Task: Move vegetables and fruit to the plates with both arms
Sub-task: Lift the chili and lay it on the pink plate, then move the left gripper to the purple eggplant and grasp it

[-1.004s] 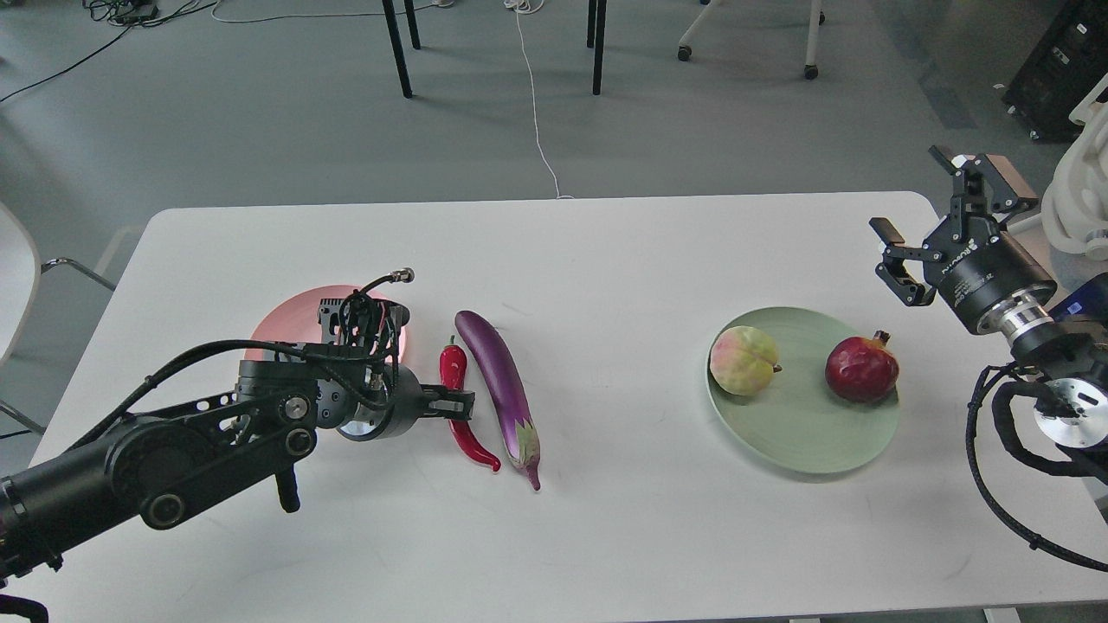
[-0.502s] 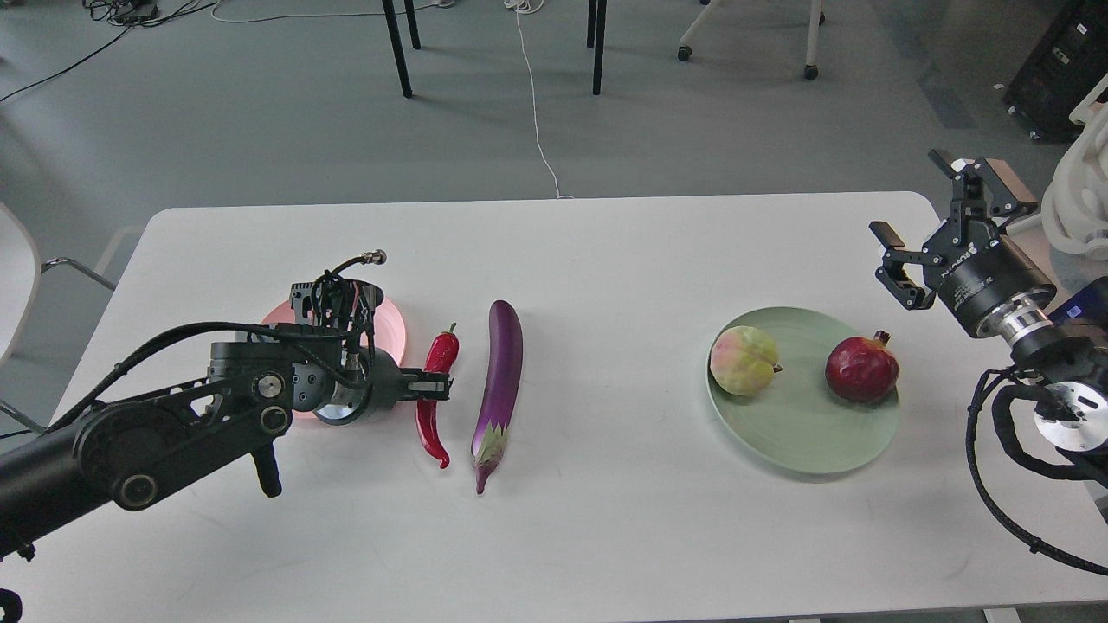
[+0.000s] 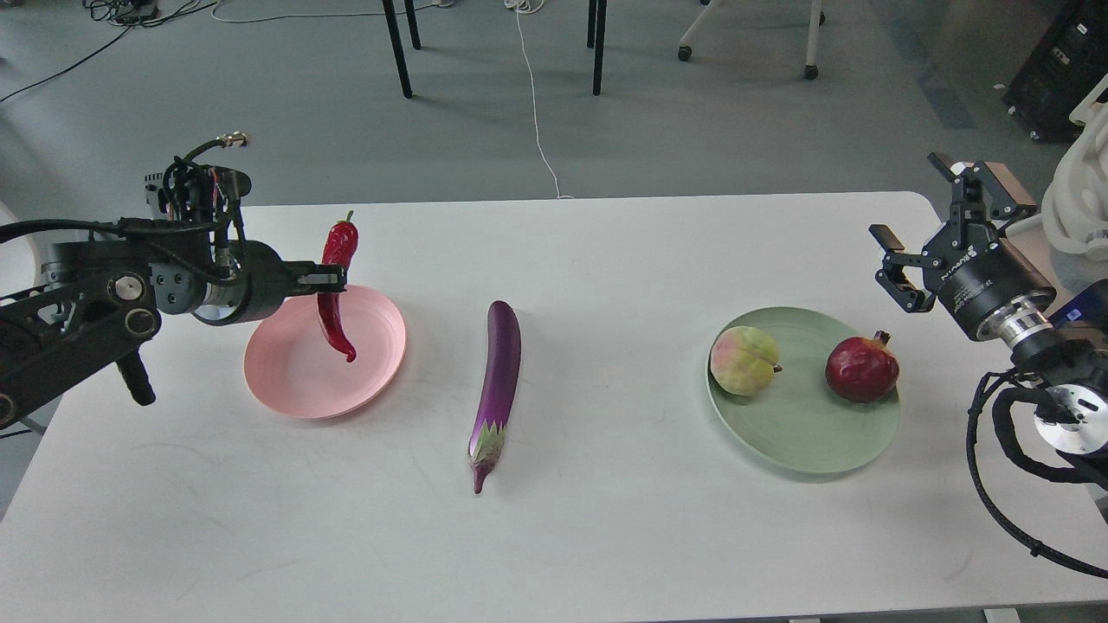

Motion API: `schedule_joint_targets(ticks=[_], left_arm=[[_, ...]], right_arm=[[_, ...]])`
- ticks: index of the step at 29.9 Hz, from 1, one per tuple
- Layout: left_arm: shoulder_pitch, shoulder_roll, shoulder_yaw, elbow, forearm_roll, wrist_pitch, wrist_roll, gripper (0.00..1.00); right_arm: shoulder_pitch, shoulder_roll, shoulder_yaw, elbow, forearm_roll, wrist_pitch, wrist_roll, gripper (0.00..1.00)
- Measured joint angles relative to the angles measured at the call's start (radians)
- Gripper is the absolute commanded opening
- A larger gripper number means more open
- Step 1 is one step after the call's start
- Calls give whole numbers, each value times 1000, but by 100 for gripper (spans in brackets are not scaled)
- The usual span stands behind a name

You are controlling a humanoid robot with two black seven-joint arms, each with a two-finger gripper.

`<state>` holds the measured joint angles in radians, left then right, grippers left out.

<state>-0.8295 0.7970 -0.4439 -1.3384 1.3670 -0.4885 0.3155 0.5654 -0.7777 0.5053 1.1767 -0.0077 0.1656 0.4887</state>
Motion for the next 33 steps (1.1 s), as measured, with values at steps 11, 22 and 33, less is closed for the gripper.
schedule_joint_targets(ticks=[11,22,33], left_arm=[[20,7,81,56,101,0,-83,32],[53,1,94,124,104,0,-91,69],[36,-38,59,42,96,0,-145,100]], right_arm=[[-1,1,1,0,0,0,0,98],[-10,0,2,1,0,0,0,98],[-14,0,1,2,-2,1,0,98]])
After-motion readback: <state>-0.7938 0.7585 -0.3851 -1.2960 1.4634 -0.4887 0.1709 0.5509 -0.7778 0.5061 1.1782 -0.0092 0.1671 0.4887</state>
